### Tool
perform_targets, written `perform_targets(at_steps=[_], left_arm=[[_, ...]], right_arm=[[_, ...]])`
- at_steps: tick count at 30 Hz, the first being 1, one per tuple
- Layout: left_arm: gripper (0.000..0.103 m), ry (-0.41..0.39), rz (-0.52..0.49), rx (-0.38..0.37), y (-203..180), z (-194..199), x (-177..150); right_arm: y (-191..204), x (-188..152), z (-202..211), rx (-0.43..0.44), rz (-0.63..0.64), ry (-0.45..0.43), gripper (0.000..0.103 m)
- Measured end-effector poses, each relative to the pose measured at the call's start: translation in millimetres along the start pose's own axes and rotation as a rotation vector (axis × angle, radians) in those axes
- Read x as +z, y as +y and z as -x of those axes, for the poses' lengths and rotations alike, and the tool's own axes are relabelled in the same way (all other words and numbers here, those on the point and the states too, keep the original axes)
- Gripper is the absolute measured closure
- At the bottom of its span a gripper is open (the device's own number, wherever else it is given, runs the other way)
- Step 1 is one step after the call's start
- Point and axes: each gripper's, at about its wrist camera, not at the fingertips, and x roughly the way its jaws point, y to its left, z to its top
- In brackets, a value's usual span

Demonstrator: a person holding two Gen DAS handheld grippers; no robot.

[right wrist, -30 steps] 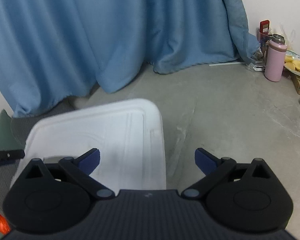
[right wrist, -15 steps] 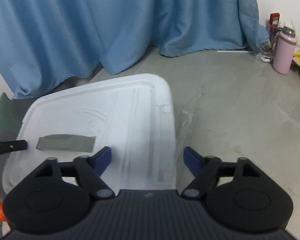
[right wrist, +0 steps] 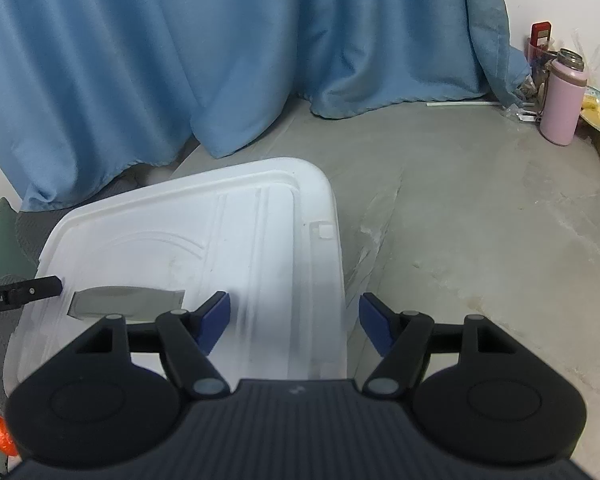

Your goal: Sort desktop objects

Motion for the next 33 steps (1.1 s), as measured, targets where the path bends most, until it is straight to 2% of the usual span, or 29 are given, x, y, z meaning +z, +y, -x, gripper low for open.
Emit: perform_targets(at_steps=[2,6,8,11,17,20,27,33], left_arm=[[0.001,0.011,-0.009,0.013,-5,2,2],[0.001,0.041,-0.055,-0.057,-16,10,-4],[0.0,0.022,-0.072,-0.035,-18,8,-10],[0.0,0.02,-0.042,-0.038,-15,8,-12],[0.0,-0.037,-0.04,0.004,-21,13,-16],[0.0,-0.062,-0.052,0.037,-31,24,-21],[0.0,-0.232,-0.108,0.042,-64,78,-61],[0.0,-0.265,-0.104,0.097,-83,114,-107]], right_arm=[[4,-2,3,-0.01,0.01,0.003,0.031],[7,-9,5,0.016,0.039,0.011,0.029],[4,-11,3,0.014,0.024,0.005,0.022],[2,-13,2,0.001,0.023,-0.01,0.017],[11,-19,10,-0.042,0.059,-0.052,0.016],[18,-27,25,-0.028,0.104,-0.104,0.016],[34,-53,59,-0.022,0.156,-0.169,0.016],[46,-89,82,-0.001,0.203,-0.191,0.016]])
